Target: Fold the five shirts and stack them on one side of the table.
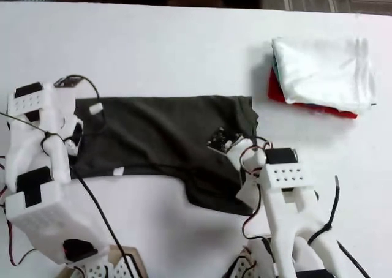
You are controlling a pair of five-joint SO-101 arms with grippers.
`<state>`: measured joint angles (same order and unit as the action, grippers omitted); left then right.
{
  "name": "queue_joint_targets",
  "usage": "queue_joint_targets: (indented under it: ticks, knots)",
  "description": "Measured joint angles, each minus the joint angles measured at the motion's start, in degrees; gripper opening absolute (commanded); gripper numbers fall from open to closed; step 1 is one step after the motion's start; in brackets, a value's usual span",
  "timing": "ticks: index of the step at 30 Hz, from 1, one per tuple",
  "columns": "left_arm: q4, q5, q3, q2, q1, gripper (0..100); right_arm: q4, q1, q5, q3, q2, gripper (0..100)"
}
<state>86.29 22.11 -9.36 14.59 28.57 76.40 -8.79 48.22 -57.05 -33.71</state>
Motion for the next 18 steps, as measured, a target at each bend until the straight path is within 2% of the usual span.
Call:
queue_joint_targets:
  ticks: [8, 14, 18]
  knots:
    - [0.00, 0.00, 0.00, 0.00, 0.00, 2, 11.43, -5.80, -0.09, 9.67, 0.00, 22.3]
    - [0.00, 0.00, 0.00, 0.00, 0.00, 2, 10.64, -16.18, -0.09, 7.30, 0.00, 22.4]
    - [0.00, 0.00, 0.00, 0.00, 0.00, 2, 4.84, -21.63, 0.09, 1.58, 0.00, 22.6]
